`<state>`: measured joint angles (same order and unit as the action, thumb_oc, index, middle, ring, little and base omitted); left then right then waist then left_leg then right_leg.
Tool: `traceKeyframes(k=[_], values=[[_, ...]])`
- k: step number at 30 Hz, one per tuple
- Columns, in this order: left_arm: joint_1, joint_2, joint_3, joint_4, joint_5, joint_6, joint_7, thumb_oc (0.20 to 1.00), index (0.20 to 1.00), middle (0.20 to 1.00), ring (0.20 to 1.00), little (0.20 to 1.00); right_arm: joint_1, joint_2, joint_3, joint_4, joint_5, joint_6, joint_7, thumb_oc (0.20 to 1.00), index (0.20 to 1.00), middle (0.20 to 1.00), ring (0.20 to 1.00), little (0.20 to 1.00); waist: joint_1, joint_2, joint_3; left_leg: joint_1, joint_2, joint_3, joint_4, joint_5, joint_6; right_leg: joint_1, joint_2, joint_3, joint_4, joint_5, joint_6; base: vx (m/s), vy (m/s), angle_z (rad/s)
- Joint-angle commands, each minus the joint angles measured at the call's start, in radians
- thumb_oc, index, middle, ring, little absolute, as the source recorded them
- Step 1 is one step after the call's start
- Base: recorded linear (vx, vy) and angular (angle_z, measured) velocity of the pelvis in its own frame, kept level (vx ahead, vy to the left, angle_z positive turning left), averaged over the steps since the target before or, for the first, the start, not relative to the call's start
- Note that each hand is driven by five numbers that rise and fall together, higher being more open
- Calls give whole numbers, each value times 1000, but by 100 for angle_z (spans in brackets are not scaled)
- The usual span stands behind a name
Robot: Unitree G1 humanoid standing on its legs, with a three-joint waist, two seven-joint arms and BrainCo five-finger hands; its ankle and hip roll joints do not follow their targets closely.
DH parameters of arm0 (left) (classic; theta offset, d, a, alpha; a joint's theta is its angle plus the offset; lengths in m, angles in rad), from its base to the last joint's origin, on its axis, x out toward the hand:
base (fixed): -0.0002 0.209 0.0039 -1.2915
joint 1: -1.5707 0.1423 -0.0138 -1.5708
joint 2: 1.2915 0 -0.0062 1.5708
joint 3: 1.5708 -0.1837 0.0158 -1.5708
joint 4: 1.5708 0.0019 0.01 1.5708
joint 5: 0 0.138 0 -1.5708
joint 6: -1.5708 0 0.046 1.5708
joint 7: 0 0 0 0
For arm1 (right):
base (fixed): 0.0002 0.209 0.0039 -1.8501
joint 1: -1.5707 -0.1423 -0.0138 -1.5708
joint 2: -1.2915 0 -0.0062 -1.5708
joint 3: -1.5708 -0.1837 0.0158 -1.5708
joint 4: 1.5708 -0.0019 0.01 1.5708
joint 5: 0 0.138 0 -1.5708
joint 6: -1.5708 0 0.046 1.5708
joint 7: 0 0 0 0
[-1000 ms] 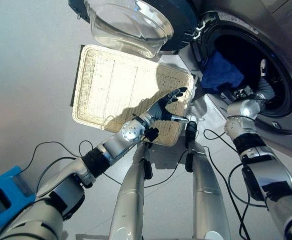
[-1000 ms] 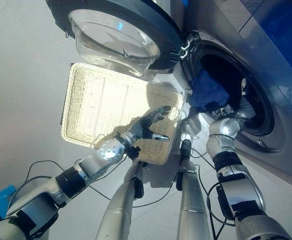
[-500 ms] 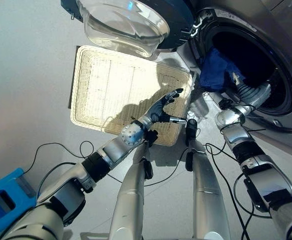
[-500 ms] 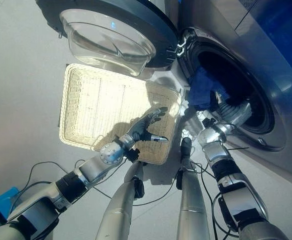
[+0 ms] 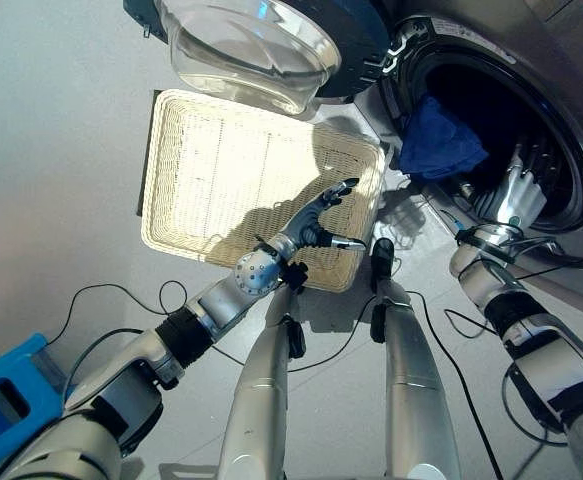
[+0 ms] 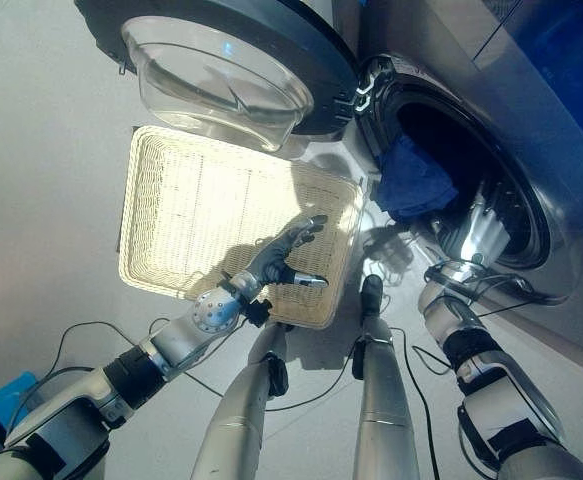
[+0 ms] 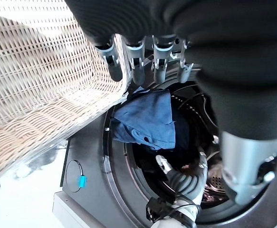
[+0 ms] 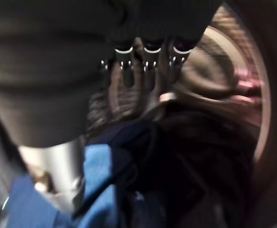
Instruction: Put the clothes into the washing machine.
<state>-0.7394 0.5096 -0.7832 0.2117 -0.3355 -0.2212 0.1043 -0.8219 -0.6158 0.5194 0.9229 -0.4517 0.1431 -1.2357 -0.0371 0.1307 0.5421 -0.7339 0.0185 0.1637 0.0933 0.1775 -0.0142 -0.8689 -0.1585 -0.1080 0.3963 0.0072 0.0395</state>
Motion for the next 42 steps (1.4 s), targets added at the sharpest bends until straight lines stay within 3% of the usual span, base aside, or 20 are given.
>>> traceKeyframes(k=[1,15,23,28,35,42], values=[[7,16,-10,-85,21,-76,-17,1000,1000,1000,1000,1000,-46,-96,52,6,-120,4,25,1000,1000,1000,1000,1000,11,40,-22,-6,-58,68,114,-122,18,56,36,-114,-83,78,64,-12,-87,6],[-26,50,-38,-73,11,-70,-22,1000,1000,1000,1000,1000,-121,-108,202,22,-267,-38,119,1000,1000,1000,1000,1000,29,16,-22,-39,-54,45,124,-117,16,38,30,-132,-82,88,69,-5,-46,4],[-60,43,-51,-31,-5,-82,-28,1000,1000,1000,1000,1000,-207,-96,304,67,-409,-17,268,1000,1000,1000,1000,1000,41,23,-22,-57,-56,37,129,-109,12,22,20,-137,-80,94,71,1,-3,1],[-85,54,-64,-5,-20,-112,-43,1000,1000,1000,1000,1000,-261,-100,398,121,-532,18,446,1000,1000,1000,1000,1000,55,29,-22,-74,-57,32,131,-102,10,6,10,-145,-80,101,73,0,0,0],[-92,62,-72,8,-28,-137,-52,1000,1000,1000,1000,1000,-294,-124,458,172,-565,75,666,1000,1000,1000,1000,1000,69,30,-22,-104,-55,27,132,-90,8,-24,0,-152,-79,115,74,9,-24,3],[-86,61,-61,3,-21,-144,-55,1000,1000,1000,1000,1000,-297,-155,438,204,-558,112,708,1000,1000,1000,1000,1000,69,30,-22,-128,-52,27,132,-85,6,-54,-1,-148,-75,122,76,9,-10,3]])
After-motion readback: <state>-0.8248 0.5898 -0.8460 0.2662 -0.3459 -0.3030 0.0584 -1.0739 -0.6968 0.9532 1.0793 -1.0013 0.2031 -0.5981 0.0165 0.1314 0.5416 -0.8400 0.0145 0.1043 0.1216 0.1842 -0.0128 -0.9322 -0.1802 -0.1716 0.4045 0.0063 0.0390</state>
